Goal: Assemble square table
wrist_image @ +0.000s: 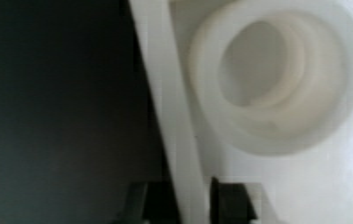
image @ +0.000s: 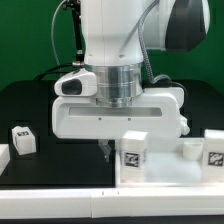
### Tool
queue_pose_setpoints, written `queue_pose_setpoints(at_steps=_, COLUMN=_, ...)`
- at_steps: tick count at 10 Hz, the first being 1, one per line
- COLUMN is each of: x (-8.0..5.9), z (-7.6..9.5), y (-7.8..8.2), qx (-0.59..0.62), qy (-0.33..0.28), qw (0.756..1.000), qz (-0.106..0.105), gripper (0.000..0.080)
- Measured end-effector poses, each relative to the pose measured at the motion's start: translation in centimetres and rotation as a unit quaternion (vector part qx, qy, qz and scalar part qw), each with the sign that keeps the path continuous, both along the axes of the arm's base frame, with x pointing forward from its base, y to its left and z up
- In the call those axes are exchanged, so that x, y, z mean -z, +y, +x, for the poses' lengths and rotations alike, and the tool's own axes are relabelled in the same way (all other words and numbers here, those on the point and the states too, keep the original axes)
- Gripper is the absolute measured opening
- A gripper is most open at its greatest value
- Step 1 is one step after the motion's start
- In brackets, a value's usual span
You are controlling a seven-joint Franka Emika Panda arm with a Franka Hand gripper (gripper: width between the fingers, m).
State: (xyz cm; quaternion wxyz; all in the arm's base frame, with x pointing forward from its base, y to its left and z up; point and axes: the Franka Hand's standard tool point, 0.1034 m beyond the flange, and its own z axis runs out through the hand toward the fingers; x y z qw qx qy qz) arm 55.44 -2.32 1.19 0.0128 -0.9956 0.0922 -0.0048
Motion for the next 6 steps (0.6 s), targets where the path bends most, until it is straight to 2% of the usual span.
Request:
queue_pose_setpoints(at_steps=3, x=0.0, z=0.0, y=-0.2, qx=-0.029, qy=0.001, qw=1.0, qz=-0.003, gripper=0.0061)
queue_pose_setpoints(at_steps=6, x=-0.5, z=0.0, y=-2.8, qx=-0.088, qy=0.01, qw=0.996, qz=-0.002, gripper=0.0056)
